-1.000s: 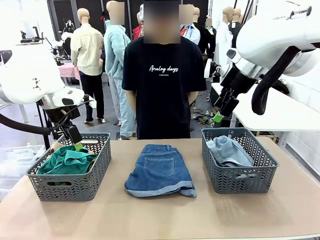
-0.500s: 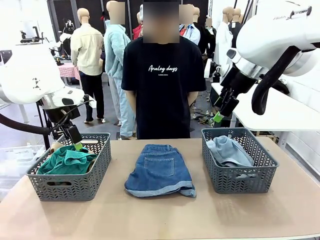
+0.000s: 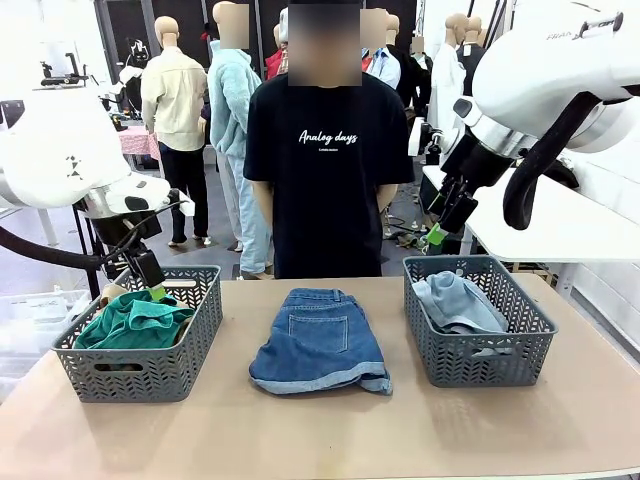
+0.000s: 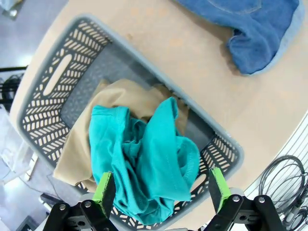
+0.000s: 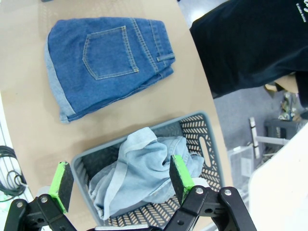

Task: Sort the tops and bottoms.
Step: Lift clothes from the center of the table with your right hand.

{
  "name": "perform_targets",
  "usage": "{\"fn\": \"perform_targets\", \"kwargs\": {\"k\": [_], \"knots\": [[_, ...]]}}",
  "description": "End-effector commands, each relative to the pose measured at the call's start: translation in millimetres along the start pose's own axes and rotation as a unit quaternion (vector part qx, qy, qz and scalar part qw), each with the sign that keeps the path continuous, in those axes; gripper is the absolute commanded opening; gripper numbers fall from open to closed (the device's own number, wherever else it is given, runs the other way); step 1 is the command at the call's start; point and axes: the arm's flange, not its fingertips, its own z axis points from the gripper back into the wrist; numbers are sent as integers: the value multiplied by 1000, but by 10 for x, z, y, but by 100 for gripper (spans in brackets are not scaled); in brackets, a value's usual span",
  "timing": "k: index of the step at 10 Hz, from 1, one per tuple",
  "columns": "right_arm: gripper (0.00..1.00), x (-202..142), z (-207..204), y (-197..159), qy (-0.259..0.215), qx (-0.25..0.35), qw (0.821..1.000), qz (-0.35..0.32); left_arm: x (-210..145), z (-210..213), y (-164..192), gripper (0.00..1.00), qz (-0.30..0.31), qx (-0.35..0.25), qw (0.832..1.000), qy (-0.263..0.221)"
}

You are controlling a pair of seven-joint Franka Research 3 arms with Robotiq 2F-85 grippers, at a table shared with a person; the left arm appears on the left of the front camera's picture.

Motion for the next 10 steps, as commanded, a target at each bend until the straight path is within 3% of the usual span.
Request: {"fn": "perform_targets", "kwargs": {"k": [1, 3, 6, 10], "knots": [[100, -7, -15, 8, -2, 3, 1000, -5, 61, 139, -442, 100, -78, 5, 997, 0], [100, -7, -15, 8, -2, 3, 1000, -5, 96, 346, -930, 100, -167, 14, 986, 16], [100, -7, -15, 8, -2, 3, 1000, -5, -58, 805, -1298, 100, -238, -9, 969, -57], [100, -7, -15, 8, -2, 3, 1000, -5, -344, 1077, -1183, 100, -208, -18, 971, -115]]}}
